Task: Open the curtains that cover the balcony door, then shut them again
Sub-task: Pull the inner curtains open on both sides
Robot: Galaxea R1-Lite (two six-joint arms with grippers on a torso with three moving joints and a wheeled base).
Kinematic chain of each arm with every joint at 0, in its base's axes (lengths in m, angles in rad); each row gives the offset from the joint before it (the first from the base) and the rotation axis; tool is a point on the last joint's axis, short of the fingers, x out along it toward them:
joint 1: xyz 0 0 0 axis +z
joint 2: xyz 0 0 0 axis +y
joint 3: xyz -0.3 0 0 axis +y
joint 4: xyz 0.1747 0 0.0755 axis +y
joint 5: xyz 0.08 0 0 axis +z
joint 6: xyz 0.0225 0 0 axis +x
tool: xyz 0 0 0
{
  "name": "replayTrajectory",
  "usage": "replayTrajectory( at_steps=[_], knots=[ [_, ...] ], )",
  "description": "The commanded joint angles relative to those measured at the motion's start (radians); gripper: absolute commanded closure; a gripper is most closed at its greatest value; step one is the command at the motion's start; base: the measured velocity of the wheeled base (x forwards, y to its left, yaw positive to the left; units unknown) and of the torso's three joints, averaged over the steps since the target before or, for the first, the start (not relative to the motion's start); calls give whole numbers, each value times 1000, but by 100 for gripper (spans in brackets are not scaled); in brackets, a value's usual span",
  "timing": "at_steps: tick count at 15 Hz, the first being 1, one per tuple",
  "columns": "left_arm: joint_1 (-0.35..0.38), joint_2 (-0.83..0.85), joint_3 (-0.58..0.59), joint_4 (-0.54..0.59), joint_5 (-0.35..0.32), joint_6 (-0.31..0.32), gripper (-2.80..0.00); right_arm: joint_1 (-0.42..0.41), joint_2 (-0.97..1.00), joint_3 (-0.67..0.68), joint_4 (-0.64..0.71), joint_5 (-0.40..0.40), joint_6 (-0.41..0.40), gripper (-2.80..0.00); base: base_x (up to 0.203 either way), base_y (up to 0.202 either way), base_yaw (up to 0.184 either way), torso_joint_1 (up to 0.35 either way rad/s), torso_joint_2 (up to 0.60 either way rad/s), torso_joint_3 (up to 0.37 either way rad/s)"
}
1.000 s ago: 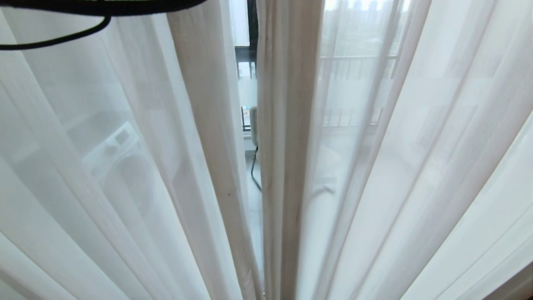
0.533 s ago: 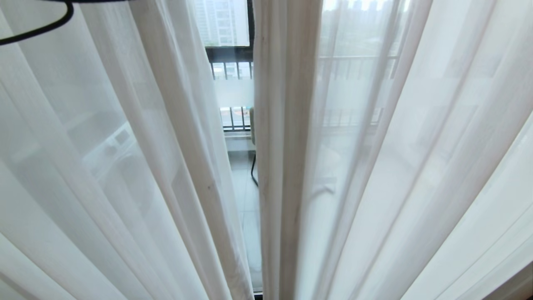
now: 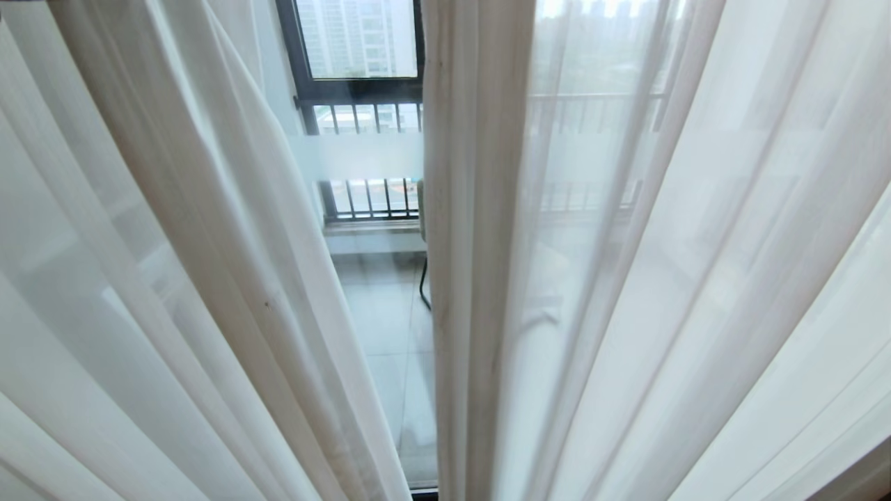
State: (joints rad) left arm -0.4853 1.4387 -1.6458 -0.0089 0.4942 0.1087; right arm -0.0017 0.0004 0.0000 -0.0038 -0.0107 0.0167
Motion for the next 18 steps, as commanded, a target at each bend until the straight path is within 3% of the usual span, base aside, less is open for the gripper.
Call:
replayTrajectory(
  at_steps=[1, 10, 18],
  knots=[
    [77, -58, 41, 0, 0, -2, 0, 0, 0, 0, -1, 0, 0, 0, 0, 0, 0, 0, 0, 0],
    [317, -90, 74, 1, -5, -7, 0, 0, 0, 0, -1, 0, 0, 0, 0, 0, 0, 0, 0, 0],
    [373, -113, 165, 1, -6, -37, 0, 0, 0, 0, -1, 0, 0, 0, 0, 0, 0, 0, 0, 0]
  ],
)
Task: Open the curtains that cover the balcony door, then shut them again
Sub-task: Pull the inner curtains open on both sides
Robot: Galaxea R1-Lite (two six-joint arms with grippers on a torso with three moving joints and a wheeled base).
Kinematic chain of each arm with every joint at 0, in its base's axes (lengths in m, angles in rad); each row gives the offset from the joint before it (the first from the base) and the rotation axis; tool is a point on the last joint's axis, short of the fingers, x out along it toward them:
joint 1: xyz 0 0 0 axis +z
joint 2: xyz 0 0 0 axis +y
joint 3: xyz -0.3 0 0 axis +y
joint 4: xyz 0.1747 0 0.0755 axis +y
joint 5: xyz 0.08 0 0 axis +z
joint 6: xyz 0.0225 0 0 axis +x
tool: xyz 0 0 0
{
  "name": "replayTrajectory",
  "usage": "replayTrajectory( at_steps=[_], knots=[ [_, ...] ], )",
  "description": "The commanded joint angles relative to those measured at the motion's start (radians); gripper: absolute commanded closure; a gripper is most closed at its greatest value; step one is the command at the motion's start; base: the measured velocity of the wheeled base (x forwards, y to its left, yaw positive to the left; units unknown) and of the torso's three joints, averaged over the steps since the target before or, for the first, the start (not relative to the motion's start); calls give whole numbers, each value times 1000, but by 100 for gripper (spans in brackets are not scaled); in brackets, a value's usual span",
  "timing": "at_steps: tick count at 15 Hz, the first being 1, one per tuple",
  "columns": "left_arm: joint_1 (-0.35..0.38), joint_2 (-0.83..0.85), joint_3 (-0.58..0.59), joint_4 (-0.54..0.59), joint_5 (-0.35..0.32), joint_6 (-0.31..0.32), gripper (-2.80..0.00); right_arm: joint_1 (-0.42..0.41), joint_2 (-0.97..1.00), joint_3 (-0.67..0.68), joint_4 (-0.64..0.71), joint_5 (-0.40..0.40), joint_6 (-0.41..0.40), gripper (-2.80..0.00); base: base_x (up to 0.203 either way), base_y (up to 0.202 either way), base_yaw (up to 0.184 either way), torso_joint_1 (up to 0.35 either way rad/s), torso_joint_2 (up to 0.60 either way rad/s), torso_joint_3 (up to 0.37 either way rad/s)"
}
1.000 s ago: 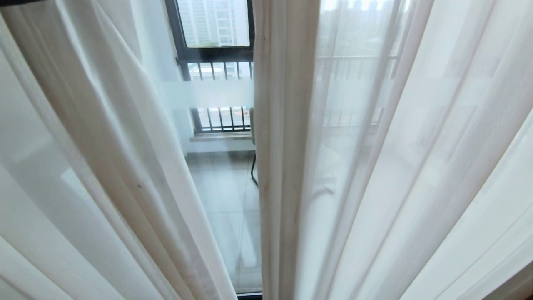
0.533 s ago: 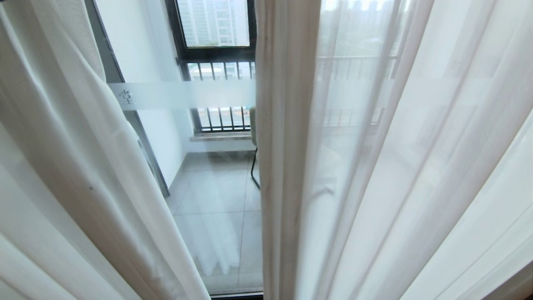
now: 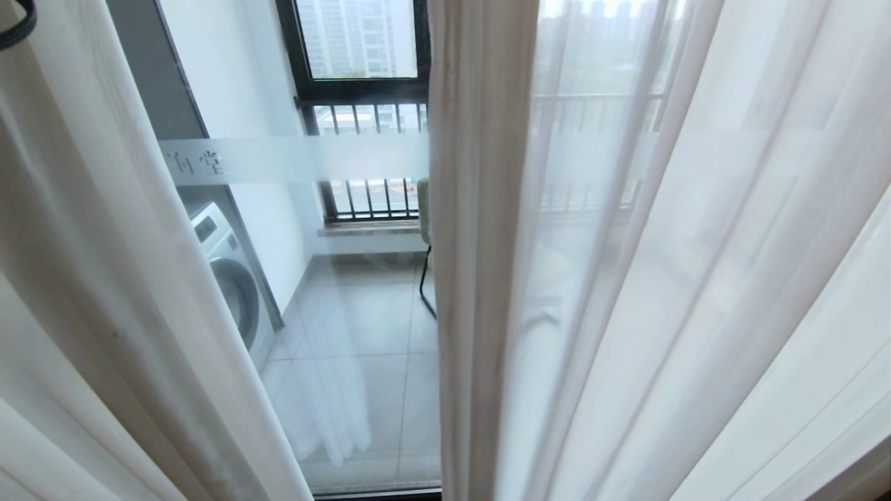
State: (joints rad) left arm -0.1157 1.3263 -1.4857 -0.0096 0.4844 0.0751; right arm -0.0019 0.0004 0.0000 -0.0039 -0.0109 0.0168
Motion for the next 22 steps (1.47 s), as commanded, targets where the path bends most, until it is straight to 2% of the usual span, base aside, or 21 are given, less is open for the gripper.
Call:
replayTrajectory(
  at_steps=[1, 9, 11, 14, 22],
  knots=[
    [4, 1, 5, 2, 3, -5, 0, 0, 0, 0, -1, 0, 0, 0, 0, 0, 0, 0, 0, 0],
    [57, 8, 5, 2, -8, -6, 0, 0, 0, 0, -1, 0, 0, 0, 0, 0, 0, 0, 0, 0],
    [97, 8, 9, 2, -60, -5, 0, 0, 0, 0, -1, 0, 0, 0, 0, 0, 0, 0, 0, 0],
    [177, 5, 27, 3, -183, 4, 0, 0, 0, 0, -1, 0, 0, 0, 0, 0, 0, 0, 0, 0],
    [186, 8, 45, 3, -196, 14, 0, 0, 0, 0, -1, 0, 0, 0, 0, 0, 0, 0, 0, 0]
  ],
)
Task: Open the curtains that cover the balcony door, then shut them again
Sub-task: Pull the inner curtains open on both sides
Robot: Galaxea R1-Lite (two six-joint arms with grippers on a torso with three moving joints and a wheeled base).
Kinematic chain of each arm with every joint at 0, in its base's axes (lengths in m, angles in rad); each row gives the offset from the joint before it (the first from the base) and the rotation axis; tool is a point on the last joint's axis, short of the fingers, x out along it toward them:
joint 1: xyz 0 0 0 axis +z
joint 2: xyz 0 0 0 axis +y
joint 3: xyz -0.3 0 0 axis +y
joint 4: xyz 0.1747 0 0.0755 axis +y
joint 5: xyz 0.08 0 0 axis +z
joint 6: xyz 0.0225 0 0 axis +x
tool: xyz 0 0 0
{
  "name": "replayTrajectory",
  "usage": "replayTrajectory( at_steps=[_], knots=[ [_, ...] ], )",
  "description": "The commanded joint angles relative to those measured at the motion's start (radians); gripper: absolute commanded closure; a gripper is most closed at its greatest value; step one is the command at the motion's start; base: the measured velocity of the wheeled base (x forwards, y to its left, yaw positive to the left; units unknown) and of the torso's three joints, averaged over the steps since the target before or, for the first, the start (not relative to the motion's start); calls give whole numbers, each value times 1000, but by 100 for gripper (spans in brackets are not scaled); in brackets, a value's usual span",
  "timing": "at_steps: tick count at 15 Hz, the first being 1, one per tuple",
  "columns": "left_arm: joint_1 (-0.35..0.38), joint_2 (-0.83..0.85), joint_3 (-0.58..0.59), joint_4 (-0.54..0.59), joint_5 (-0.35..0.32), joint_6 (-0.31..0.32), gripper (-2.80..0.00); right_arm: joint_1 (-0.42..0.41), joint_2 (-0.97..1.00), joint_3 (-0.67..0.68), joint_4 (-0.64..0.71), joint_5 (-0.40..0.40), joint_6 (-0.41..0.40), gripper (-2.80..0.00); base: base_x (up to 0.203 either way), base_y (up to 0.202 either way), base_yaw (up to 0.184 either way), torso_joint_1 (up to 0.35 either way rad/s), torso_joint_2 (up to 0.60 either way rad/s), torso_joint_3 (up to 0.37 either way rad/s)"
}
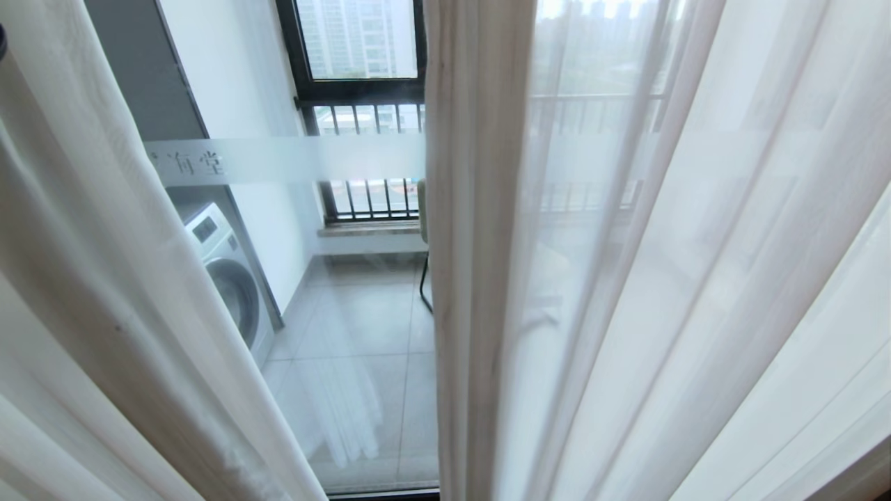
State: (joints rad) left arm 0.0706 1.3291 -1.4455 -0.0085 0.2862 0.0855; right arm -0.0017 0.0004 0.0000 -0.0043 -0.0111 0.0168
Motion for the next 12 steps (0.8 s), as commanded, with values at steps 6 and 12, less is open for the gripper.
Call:
replayTrajectory(
  at_steps=[6, 12],
  knots=[
    [0, 5, 8, 1, 2, 13, 0, 0, 0, 0, 0, 0, 0, 0, 1, 32, -1, -1, 1, 1],
    [0, 2, 11, 1, 4, 20, 0, 0, 0, 0, 0, 0, 0, 0, 0, 187, 0, 4, 1, 2]
  ],
)
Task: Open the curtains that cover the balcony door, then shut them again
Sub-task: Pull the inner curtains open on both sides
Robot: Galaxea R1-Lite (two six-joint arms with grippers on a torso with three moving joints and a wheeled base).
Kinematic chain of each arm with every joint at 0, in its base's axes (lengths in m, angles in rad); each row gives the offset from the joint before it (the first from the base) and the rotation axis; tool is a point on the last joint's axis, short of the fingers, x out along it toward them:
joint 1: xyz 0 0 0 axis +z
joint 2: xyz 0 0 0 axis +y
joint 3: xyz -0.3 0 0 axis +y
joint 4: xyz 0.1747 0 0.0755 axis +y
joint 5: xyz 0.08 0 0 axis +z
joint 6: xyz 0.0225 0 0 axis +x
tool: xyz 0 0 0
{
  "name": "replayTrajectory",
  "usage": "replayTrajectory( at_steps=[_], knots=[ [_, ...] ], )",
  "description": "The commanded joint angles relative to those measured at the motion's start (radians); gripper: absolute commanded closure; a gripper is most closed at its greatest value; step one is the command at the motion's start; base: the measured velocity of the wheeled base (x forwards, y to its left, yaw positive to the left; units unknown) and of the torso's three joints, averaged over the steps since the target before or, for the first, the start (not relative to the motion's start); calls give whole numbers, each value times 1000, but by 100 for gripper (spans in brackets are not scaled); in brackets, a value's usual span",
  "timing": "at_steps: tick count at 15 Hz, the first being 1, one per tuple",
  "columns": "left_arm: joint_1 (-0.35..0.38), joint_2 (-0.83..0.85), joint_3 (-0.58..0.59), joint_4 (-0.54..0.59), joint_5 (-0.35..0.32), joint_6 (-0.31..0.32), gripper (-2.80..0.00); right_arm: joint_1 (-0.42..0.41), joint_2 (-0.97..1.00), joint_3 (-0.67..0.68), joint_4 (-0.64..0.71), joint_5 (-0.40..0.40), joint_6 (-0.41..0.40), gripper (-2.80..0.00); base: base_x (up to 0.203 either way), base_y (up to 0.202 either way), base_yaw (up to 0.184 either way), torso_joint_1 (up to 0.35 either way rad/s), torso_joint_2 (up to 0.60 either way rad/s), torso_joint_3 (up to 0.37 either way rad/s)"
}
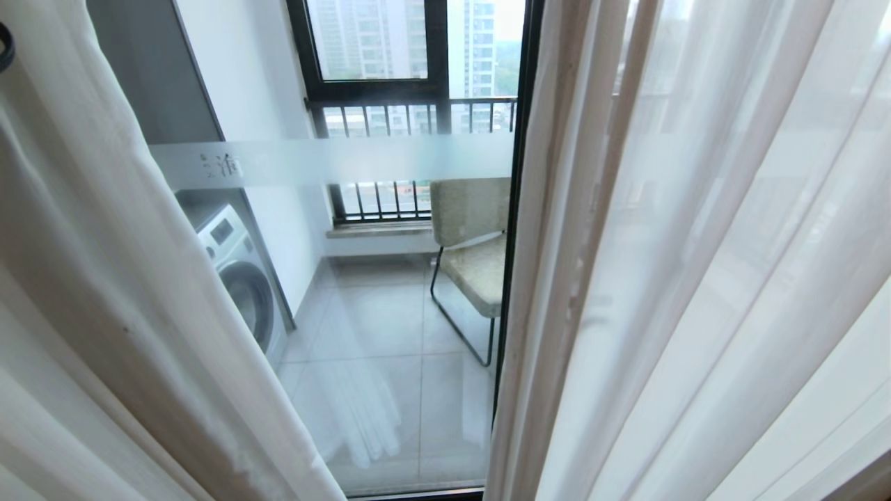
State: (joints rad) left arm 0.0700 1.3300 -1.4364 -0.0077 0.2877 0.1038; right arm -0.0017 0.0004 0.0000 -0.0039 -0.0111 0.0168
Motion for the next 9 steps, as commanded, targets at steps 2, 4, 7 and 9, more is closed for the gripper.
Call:
replayTrajectory(
  at_steps=[2, 4, 7, 9],
  knots=[
    [1, -7, 19, 0, 2, 2, 0, 0, 0, 0, -1, 0, 0, 0, 0, 186, 0, -1, 2, 1],
    [1, -17, 30, 0, 4, 2, 0, 0, 0, 0, -1, 0, 0, 0, 0, 190, 0, 0, 4, -1],
    [1, -19, 30, 0, 7, 2, 0, 0, 0, 0, -1, 0, 0, 0, 0, 189, 0, 3, 3, 1],
    [2, -26, 31, 0, 7, 0, 0, 0, 0, 0, -1, 0, 0, 0, 0, 193, 1, 1, 4, 0]
  ],
)
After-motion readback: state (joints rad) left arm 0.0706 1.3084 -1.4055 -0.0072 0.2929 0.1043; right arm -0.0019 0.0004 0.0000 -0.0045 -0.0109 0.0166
